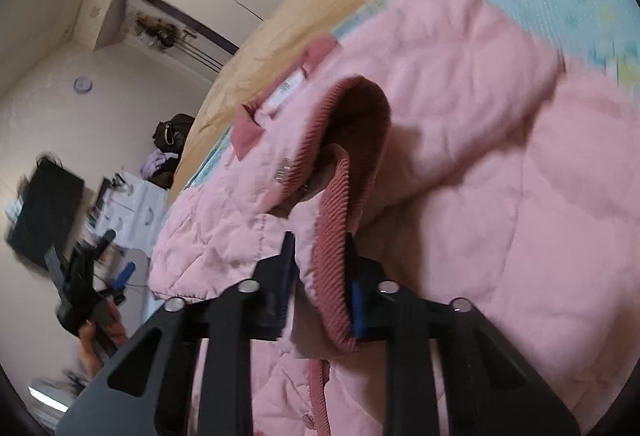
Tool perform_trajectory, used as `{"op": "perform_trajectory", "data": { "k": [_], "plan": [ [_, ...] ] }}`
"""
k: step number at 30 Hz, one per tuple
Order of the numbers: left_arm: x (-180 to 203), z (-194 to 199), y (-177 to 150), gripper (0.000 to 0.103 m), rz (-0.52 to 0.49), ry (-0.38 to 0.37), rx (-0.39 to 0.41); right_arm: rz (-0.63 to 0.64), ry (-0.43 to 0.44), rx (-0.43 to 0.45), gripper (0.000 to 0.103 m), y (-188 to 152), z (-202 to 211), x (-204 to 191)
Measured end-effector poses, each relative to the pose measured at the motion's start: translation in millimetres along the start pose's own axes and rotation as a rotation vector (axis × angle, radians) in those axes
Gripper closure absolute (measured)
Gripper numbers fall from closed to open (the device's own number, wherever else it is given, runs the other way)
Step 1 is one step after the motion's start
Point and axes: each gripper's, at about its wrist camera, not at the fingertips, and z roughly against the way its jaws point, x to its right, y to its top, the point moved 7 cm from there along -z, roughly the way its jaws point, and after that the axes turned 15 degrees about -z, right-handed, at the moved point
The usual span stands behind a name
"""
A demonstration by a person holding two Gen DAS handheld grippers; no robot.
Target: Fold large clothes
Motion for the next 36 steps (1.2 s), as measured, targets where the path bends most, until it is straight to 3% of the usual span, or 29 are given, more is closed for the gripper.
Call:
{"op": "perform_trajectory", "data": {
  "k": [4,10,15,18,22,26,31,36],
  "plan": [
    [-7,0,-2,0.009,0.031,-0.008,-0.002,0.180,0.042,0.090,0.091,12,24,-52],
    [0,-4,-5,0.009,0.030,-0.035,-0.003,0.451,0.040,0.198,0.092,48,45,-136],
    [7,-12,-7,0.009,0.010,-0.040,-0.010,0.623,-0.061,0.350,0.092,69,55,-165],
    [14,-18,-11,0.009,-0.012,-0.035,-0.028,0.652,-0.155,0.421,0.092,75,50,-150],
    [34,-27,-17,0.012,-0.076,-0.052,-0.040,0.585,-0.226,0.405,0.092,85,29,-106],
    [54,-39,-25,0.058,-0.134,-0.068,-0.068,0.480,-0.238,0.381,0.092,90,13,-67],
    [76,-55,-41,0.075,-0.187,-0.100,-0.129,0.425,-0.239,0.370,0.093,92,9,-44],
    [91,-74,-65,0.076,-0.263,-0.061,-0.234,0.395,-0.240,0.373,0.093,93,10,-35]
  ]
}}
